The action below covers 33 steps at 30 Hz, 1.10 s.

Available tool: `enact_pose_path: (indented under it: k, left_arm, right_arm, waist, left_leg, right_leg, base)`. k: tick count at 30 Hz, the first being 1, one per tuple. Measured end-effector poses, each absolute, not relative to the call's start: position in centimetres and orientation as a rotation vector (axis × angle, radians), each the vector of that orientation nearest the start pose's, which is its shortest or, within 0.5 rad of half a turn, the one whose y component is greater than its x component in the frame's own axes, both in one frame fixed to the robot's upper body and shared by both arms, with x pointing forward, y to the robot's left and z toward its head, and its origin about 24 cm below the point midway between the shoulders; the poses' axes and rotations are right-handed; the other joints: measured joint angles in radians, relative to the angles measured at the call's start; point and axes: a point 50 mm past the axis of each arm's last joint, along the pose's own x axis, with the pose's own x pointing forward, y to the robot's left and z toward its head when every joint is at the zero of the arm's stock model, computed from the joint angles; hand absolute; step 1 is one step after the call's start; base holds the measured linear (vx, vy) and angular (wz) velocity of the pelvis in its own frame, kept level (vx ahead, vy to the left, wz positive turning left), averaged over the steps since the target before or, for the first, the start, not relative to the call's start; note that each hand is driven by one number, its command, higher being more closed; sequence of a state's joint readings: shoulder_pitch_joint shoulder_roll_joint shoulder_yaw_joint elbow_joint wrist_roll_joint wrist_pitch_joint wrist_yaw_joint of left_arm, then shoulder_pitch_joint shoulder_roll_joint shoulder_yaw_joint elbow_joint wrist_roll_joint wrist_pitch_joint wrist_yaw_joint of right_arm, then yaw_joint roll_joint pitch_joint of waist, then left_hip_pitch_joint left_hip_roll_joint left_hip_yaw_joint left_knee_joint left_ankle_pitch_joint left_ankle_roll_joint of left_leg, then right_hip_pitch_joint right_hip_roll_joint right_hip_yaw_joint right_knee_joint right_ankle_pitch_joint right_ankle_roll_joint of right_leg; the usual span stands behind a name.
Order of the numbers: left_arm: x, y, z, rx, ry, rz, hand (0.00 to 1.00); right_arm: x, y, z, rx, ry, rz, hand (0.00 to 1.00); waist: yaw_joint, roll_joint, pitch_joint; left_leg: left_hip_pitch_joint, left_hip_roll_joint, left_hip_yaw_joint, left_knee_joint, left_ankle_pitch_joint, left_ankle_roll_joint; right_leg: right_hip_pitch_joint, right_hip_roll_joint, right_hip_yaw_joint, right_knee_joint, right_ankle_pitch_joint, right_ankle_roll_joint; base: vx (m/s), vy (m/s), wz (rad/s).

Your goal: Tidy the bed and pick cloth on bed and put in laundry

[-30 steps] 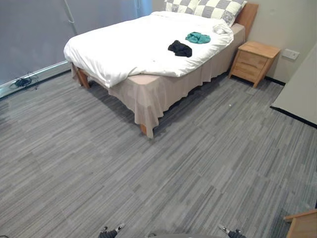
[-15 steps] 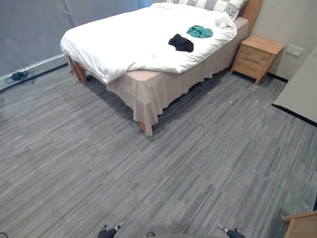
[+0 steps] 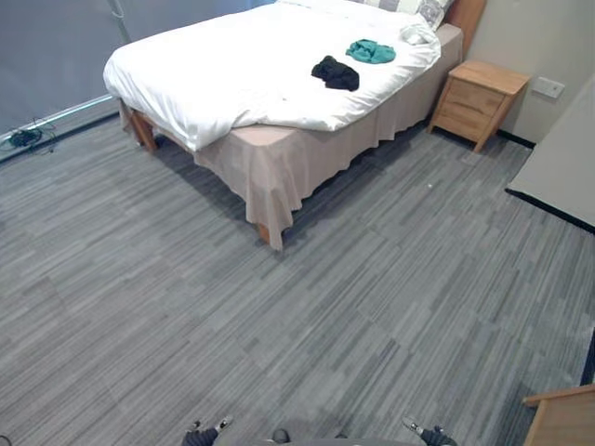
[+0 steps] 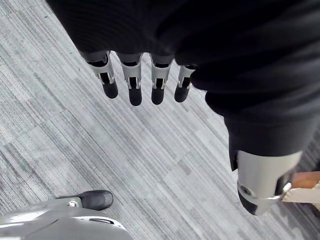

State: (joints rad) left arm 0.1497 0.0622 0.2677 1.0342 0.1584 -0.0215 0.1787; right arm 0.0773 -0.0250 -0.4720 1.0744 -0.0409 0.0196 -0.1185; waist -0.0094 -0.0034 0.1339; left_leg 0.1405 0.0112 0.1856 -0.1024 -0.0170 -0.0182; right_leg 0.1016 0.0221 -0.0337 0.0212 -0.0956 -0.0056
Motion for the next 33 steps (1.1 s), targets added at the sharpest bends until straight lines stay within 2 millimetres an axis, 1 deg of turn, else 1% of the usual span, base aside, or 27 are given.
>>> enact_pose_path:
  k: [2,3,4,5,6,8,10,11,12,14,15,16,17,18,19,20,21,22,24,25,27,28,29,30,31,32,33]
  left_arm:
    - [6.6,22.0,-16.1,0.163,1.154,0.387,0.0]
    - [6.7,22.0,-16.1,0.157,1.151,0.39,0.0]
    - [6.9,22.0,-16.1,0.146,1.147,0.397,0.0]
    - [6.8,22.1,-16.1,0.14,1.15,0.404,0.0]
    - [6.4,22.2,-16.3,0.14,1.171,0.405,0.0]
    - [6.6,22.3,-16.2,0.139,1.17,0.407,0.0]
    - [7.1,22.4,-16.2,0.137,1.158,0.407,0.0]
    - [8.0,22.4,-16.0,0.132,1.139,0.406,0.0]
    - [8.8,22.2,-15.9,0.125,1.121,0.403,0.0]
    - [9.5,22.4,-15.8,0.109,1.11,0.42,0.0]
    - [9.4,22.3,-15.8,0.094,1.114,0.431,0.0]
    - [9.3,22.3,-15.9,0.091,1.116,0.435,0.0]
    - [9.1,22.0,-16.0,0.064,1.121,0.452,0.0]
    - [9.0,21.4,-16.1,0.039,1.123,0.456,0.0]
    - [8.9,21.1,-16.2,0.031,1.124,0.453,0.0]
    - [8.9,20.5,-16.3,0.015,1.126,0.448,0.0]
    - [9.1,20.5,-16.2,0.015,1.118,0.449,0.0]
    - [9.2,20.8,-16.1,0.014,1.104,0.457,0.0]
    - [9.6,21.1,-15.8,0.015,1.079,0.466,0.0]
    - [10.4,21.7,-15.4,0.012,1.031,0.482,0.0]
    - [11.0,21.9,-15.0,0.02,0.995,0.482,0.0]
    - [11.4,22.1,-14.7,0.022,0.968,0.486,0.0]
    - [11.6,22.2,-14.6,0.017,0.955,0.49,0.0]
    - [11.8,22.3,-14.5,0.017,0.943,0.493,0.0]
    - [11.8,22.2,-14.5,0.016,0.943,0.492,0.0]
    - [11.7,22.0,-14.6,0.014,0.951,0.486,0.0]
    - [11.4,21.8,-14.8,0.011,0.966,0.482,0.0]
  right_arm:
    - [8.4,-21.9,-16.2,0.127,1.135,-0.549,0.0]
    - [8.8,-21.9,-16.1,0.126,1.123,-0.549,0.0]
    - [8.9,-22.1,-16.0,0.127,1.114,-0.555,0.0]
    - [9.0,-22.1,-15.9,0.127,1.107,-0.556,0.0]
    - [8.8,-22.0,-16.0,0.132,1.113,-0.56,0.0]
    - [7.4,-21.8,-16.4,0.149,1.152,-0.576,0.0]
    - [6.4,-21.6,-16.5,0.154,1.175,-0.585,0.0]
    - [6.2,-21.7,-16.6,0.154,1.18,-0.589,0.0]
    - [6.3,-21.7,-16.6,0.157,1.178,-0.592,0.0]
    - [6.0,-21.5,-16.7,0.175,1.193,-0.599,0.0]
    - [5.9,-21.5,-16.7,0.177,1.198,-0.601,0.0]
    - [5.6,-21.4,-16.8,0.18,1.204,-0.604,0.0]
    - [5.7,-22.0,-16.6,0.182,1.189,-0.622,0.0]
    - [6.0,-22.4,-16.5,0.189,1.171,-0.639,0.0]
    - [6.2,-22.6,-16.4,0.193,1.157,-0.645,0.0]
    - [6.8,-23.0,-16.3,0.194,1.142,-0.644,0.0]
    - [7.2,-23.0,-16.2,0.193,1.129,-0.637,0.0]
    - [7.6,-22.8,-16.1,0.183,1.118,-0.618,0.0]
    - [8.1,-22.7,-16.0,0.169,1.112,-0.596,0.0]
    - [8.9,-22.5,-15.9,0.129,1.105,-0.545,0.0]
    - [9.7,-22.3,-15.8,0.107,1.091,-0.512,0.0]
    - [11.0,-22.2,-15.5,0.1,1.064,-0.491,0.0]
    - [11.9,-22.1,-15.2,0.101,1.043,-0.483,0.0]
    - [13.0,-22.0,-14.9,0.1,1.017,-0.471,0.0]
    - [13.4,-22.1,-14.8,0.093,1.005,-0.467,0.0]
    - [13.6,-22.6,-14.6,0.065,0.994,-0.464,0.0]
    - [13.5,-22.8,-14.5,0.052,0.99,-0.464,0.0]
  waist:
    - [0.0,-0.003,0.005]
    - [-0.002,-0.004,0.022]
    - [0.002,-0.006,0.037]
    - [0.001,-0.006,0.046]
    - [-0.011,-0.001,0.057]
    - [-0.027,-0.012,0.063]
    - [-0.037,-0.007,0.064]
    - [-0.04,-0.002,0.069]
    - [-0.045,0.001,0.074]
    - [-0.06,-0.007,0.082]
    - [-0.07,-0.009,0.09]
    - [-0.077,-0.01,0.092]
    - [-0.084,0.007,0.096]
    - [-0.083,0.034,0.096]
    - [-0.087,0.046,0.101]
    - [-0.085,0.073,0.103]
    - [-0.085,0.083,0.103]
    - [-0.079,0.082,0.114]
    - [-0.064,0.078,0.13]
    - [-0.041,0.055,0.145]
    - [-0.026,0.034,0.149]
    - [-0.017,0.027,0.154]
    - [-0.008,0.017,0.16]
    - [0.004,0.018,0.16]
    - [0.012,0.011,0.163]
    - [0.026,0.015,0.162]
    - [0.023,0.023,0.158]
  left_leg:
    - [-0.019,-0.002,0.031,0.002,-0.024,0.009]
    - [-0.006,-0.003,0.049,0.005,-0.038,0.015]
    - [0.015,-0.003,0.065,0.0,-0.051,0.015]
    - [0.028,-0.001,0.064,0.002,-0.059,0.02]
    - [0.051,0.002,0.053,0.012,-0.075,0.02]
    - [0.082,0.02,0.032,0.042,-0.111,0.018]
    - [0.087,0.058,0.007,0.079,-0.143,-0.002]
    - [0.089,0.085,0.0,0.086,-0.152,-0.022]
    - [0.095,0.11,-0.01,0.083,-0.167,-0.046]
    - [0.123,0.131,-0.023,0.08,-0.197,-0.082]
    - [0.159,0.144,-0.02,0.074,-0.226,-0.096]
    - [0.188,0.151,-0.021,0.069,-0.238,-0.095]
    - [0.231,0.178,-0.014,0.08,-0.243,-0.087]
    - [0.199,0.217,0.002,0.194,-0.234,-0.095]
    - [0.174,0.239,0.004,0.269,-0.225,-0.087]
    - [0.11,0.288,0.003,0.432,-0.163,-0.08]
    - [0.026,0.332,-0.009,0.611,-0.025,-0.074]
    - [-0.051,0.377,-0.026,0.809,0.058,-0.081]
    - [-0.11,0.4,-0.043,1.008,0.024,-0.085]
    - [-0.188,0.384,-0.039,1.165,-0.057,-0.087]
    - [-0.248,0.348,-0.031,1.17,-0.099,-0.087]
    - [-0.308,0.309,-0.017,1.123,-0.138,-0.104]
    - [-0.351,0.28,0.003,1.057,-0.16,-0.119]
    - [-0.39,0.237,0.041,0.925,-0.175,-0.13]
    - [-0.394,0.211,0.071,0.831,-0.174,-0.129]
    - [-0.397,0.173,0.152,0.642,-0.164,-0.119]
    - [-0.399,0.142,0.264,0.496,-0.119,-0.075]
  right_leg:
    - [-0.086,-0.007,0.013,0.135,-0.071,0.034]
    - [-0.144,-0.02,0.004,0.27,-0.111,0.094]
    - [-0.229,-0.03,-0.018,0.46,-0.12,0.115]
    - [-0.278,-0.045,-0.047,0.564,-0.114,0.125]
    - [-0.338,-0.094,-0.118,0.713,-0.129,0.111]
    - [-0.375,-0.15,-0.182,0.754,-0.168,0.101]
    - [-0.408,-0.161,-0.202,0.622,-0.168,0.1]
    - [-0.428,-0.162,-0.207,0.462,-0.117,0.09]
    - [-0.448,-0.161,-0.21,0.274,-0.024,0.09]
    - [-0.479,-0.186,-0.207,0.083,0.095,0.113]
    - [-0.497,-0.207,-0.207,0.074,0.109,0.113]
    - [-0.497,-0.215,-0.208,0.083,0.108,0.113]
    - [-0.525,-0.197,-0.212,0.197,0.203,0.098]
    - [-0.562,-0.181,-0.214,0.306,0.206,0.066]
    - [-0.562,-0.169,-0.22,0.333,0.199,0.03]
    - [-0.556,-0.132,-0.232,0.363,0.143,-0.016]
    - [-0.527,-0.095,-0.234,0.362,0.097,-0.041]
    - [-0.459,-0.049,-0.226,0.329,0.063,-0.065]
    - [-0.363,-0.001,-0.206,0.276,0.054,-0.089]
    - [-0.213,0.036,-0.179,0.183,0.041,-0.108]
    - [-0.138,0.042,-0.155,0.127,0.036,-0.109]
    - [-0.079,0.041,-0.137,0.084,0.035,-0.104]
    - [-0.042,0.038,-0.121,0.054,0.032,-0.099]
    - [0.006,0.025,-0.108,0.018,0.026,-0.089]
    - [0.029,0.015,-0.108,0.003,0.017,-0.076]
    - [0.077,0.0,-0.108,-0.029,-0.002,-0.05]
    - [0.126,-0.007,-0.121,-0.05,-0.031,-0.04]
  base:
    - [0.04,-0.01,-0.35]
    - [0.08,-0.005,-0.42]
    - [0.09,0.0,-0.36]
    - [0.09,0.009,-0.12]
    - [0.13,0.005,0.19]
    - [0.24,-0.003,0.36]
    - [0.33,-0.065,0.39]
    - [0.45,-0.164,0.4]
    - [0.47,-0.2,0.38]
    - [0.56,-0.283,0.34]
    - [0.72,-0.417,0.36]
    - [0.63,-0.384,0.18]
    - [0.64,-0.42,-0.08]
    - [0.65,-0.494,-0.21]
    - [0.76,-0.638,-0.4]
    - [0.77,-0.656,-0.43]
    - [0.82,-0.577,-0.57]
    - [0.72,-0.421,-0.46]
    - [0.61,-0.305,-0.53]
    - [0.61,-0.286,-0.57]
    - [0.52,-0.215,-0.4]
    - [0.55,-0.179,-0.39]
    - [0.65,-0.161,-0.49]
    - [0.51,-0.083,-0.43]
    - [0.5,-0.019,-0.38]
    - [0.51,0.041,-0.1]
    - [0.52,0.06,0.06]
